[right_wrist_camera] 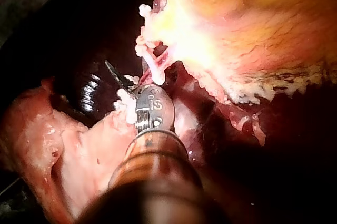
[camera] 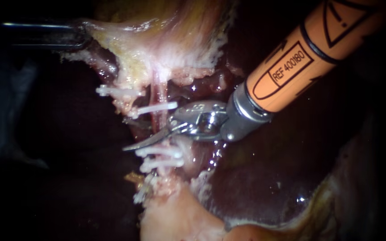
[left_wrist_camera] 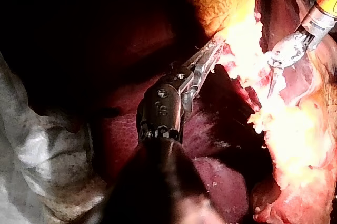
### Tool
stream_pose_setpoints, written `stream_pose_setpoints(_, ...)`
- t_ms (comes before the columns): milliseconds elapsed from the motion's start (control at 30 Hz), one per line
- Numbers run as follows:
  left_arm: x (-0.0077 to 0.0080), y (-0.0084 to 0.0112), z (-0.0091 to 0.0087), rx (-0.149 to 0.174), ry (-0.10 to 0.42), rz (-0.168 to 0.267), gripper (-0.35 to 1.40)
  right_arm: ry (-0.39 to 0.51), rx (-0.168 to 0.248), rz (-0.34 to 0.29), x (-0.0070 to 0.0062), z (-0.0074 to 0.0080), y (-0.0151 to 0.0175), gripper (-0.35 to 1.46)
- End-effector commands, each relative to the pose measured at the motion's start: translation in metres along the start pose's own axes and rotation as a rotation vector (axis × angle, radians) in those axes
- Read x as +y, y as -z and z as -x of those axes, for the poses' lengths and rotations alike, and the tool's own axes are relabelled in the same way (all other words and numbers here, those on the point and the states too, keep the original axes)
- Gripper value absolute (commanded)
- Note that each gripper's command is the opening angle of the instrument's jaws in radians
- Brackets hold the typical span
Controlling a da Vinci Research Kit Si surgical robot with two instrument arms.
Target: Go to the cutting position right tube
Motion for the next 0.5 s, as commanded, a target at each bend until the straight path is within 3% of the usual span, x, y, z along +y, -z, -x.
stream_pose_setpoints(33, 0.0, 0.0, 0.0, 0.0, 0.0, 0.0, -0.35, 0.004, -0.001, -0.011, -0.0004, -0.0002, 0.0, 1.3)
stream_pose_setpoints(267, 0.0, 0.0, 0.0, 0.0, 0.0, 0.0, -0.35, 0.006, 0.032, -0.081, -0.0034, -0.0023, -0.0006, 1.28)
stream_pose_setpoints(500, 0.0, 0.0, 0.0, 0.0, 0.0, 0.0, -0.35, -0.004, 0.062, -0.098, -0.0051, -0.0045, 0.0, 1.28)
